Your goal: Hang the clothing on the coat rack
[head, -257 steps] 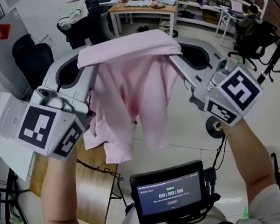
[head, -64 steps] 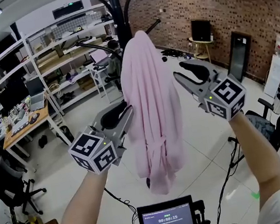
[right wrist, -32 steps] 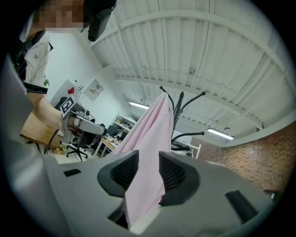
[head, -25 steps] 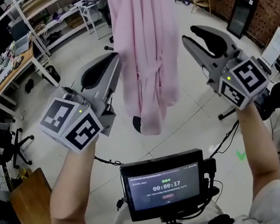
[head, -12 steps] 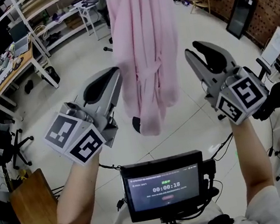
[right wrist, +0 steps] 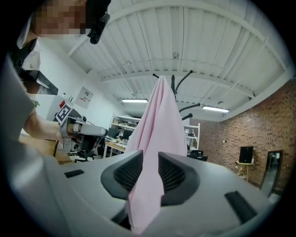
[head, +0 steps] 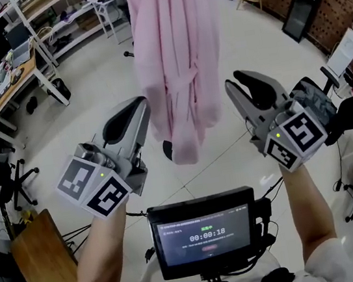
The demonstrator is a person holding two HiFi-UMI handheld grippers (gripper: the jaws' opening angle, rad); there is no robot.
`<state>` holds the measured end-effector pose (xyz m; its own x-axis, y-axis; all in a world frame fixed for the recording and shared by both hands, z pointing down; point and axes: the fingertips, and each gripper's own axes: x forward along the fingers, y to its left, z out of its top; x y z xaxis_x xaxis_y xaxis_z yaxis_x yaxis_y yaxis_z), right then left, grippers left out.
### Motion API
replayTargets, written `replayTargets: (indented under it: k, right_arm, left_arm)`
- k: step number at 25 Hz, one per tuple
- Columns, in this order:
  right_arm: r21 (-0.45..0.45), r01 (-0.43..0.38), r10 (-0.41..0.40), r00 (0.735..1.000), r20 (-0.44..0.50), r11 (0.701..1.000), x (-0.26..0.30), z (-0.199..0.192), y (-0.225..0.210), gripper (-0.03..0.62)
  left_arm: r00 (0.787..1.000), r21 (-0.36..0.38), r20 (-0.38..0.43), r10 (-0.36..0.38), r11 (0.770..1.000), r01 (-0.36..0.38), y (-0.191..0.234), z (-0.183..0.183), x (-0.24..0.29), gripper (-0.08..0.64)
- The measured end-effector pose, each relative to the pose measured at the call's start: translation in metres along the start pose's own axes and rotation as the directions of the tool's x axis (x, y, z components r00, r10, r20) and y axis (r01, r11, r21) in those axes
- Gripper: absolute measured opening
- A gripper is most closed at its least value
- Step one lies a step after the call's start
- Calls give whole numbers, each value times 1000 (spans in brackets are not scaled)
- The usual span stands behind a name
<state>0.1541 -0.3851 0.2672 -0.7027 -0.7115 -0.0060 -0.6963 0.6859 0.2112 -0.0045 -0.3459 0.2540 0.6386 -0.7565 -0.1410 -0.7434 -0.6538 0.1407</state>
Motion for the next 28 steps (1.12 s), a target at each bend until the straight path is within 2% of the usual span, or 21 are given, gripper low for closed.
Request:
replayTargets:
  k: [6,16,20,28]
  right_arm:
    - [19,16,-15,999,-33,1000,-5,-19,11,94]
    - [87,1,5,998,-70,996,-22,-45,16,95]
    - [111,11,-3,998,-69,994,-30,-52,11,126]
    - [176,-32,44,997,-68,984,-44,-60,34,113]
  left_arm:
    - [1000,-22,-10,15,1000,-15,-5,-12,-9,0]
    - [998,-70,-27,56,996,-58,-21,-35,-8,0]
    - [997,-75,-32,74,994,-77,-30,-45,-6,0]
    - [996,-82,-59,70,994,-75,-52,-53,-21,0]
